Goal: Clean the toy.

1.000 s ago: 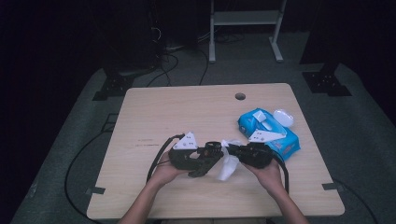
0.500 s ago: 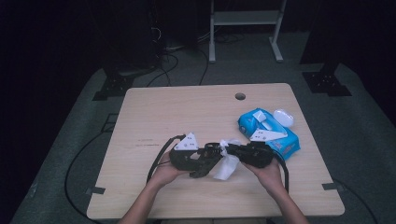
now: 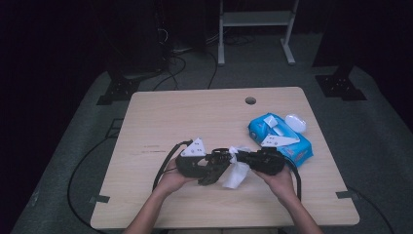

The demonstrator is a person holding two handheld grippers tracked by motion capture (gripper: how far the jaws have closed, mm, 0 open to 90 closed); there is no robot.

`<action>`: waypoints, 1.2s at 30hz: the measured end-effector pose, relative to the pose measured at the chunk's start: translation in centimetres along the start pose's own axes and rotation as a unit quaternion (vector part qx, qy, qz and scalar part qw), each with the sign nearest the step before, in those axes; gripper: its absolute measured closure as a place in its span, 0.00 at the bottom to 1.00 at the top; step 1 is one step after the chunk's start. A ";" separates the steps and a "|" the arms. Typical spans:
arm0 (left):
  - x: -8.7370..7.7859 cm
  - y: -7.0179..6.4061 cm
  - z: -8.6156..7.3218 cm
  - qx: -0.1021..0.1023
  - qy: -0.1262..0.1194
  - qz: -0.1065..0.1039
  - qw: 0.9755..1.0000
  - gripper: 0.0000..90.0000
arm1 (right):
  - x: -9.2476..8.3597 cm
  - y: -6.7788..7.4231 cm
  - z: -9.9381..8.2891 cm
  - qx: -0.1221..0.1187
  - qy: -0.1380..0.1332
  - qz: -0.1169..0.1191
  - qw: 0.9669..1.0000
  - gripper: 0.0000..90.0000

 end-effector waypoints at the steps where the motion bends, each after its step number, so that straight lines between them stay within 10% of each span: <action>1: 0.0 0.0 0.0 -0.001 0.001 0.000 1.000 0.64 | 0.1 0.0 -0.1 0.002 0.004 0.004 1.000 0.92; 20: -0.1 -0.8 1.0 0.003 -0.029 -0.014 0.999 0.64 | -1.4 0.5 1.7 0.005 -0.032 0.012 0.999 0.92; 36: 0.8 -0.6 0.1 -0.002 -0.005 -0.015 1.000 0.64 | -0.6 1.6 2.2 -0.013 -0.035 0.018 0.999 0.92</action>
Point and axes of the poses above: each handheld gripper's, and its own axes: x roughly forward along the jaws, z roughly out of its top, y roughly to its left, the point moved 2 cm from there along x, roughly forward along the jaws, and after that the axes turned 15 degrees about -x, right-handed, at the moved point
